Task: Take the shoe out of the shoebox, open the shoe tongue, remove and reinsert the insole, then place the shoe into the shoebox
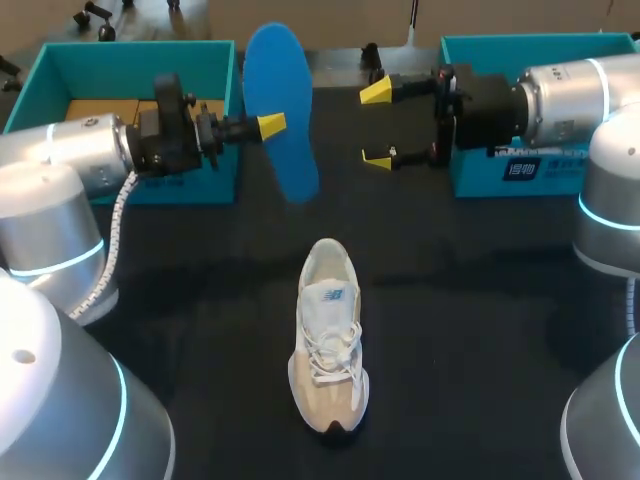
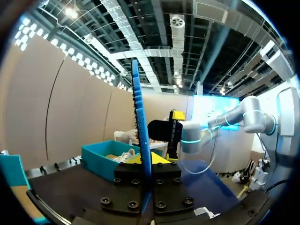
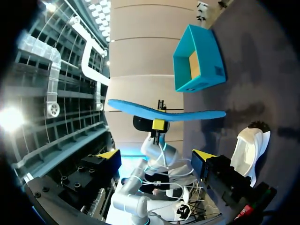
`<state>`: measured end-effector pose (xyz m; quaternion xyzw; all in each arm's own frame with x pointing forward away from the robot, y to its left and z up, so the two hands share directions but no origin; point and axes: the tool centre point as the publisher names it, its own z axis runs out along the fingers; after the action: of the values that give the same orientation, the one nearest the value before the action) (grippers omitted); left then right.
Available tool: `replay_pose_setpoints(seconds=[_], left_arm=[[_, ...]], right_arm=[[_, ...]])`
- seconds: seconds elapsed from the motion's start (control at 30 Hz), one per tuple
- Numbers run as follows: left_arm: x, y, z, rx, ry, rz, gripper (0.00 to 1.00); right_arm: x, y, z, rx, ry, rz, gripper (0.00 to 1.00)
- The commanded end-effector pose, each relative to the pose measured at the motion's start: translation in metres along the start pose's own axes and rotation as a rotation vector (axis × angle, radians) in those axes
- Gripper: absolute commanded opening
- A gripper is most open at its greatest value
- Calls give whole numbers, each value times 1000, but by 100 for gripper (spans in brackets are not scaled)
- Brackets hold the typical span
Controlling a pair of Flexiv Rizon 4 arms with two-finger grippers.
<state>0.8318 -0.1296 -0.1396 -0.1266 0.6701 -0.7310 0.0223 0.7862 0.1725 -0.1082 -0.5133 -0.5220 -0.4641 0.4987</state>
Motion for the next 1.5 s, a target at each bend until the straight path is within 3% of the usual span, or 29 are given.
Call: replay_pose_setpoints(seconds=[0.03,0.07,0.2,0.37,0.53,0.63,1.1,1.5], left_arm=[[1,3,-1,-13,-1,114,0],[0,3,-4,1,53,175,0],[-12,-1,-9,-24,31,399,0],[-6,1,-13,-25,72,630,0],[-6,7,-16,62,200,827,0],[-7,16,-22,26,324,986,0],[-7,16,-22,26,324,986,0],[5,10,-19,39,173,1314,0]], right_arm=[[0,0,2,-1,-1,0,100],[0,0,2,-1,-1,0,100],[0,0,2,-1,-1,0,100],[0,0,2,-1,-1,0,100],[0,0,2,-1,-1,0,100],[0,0,2,-1,-1,0,100],[0,0,2,-1,-1,0,100],[0,0,2,-1,-1,0,100]])
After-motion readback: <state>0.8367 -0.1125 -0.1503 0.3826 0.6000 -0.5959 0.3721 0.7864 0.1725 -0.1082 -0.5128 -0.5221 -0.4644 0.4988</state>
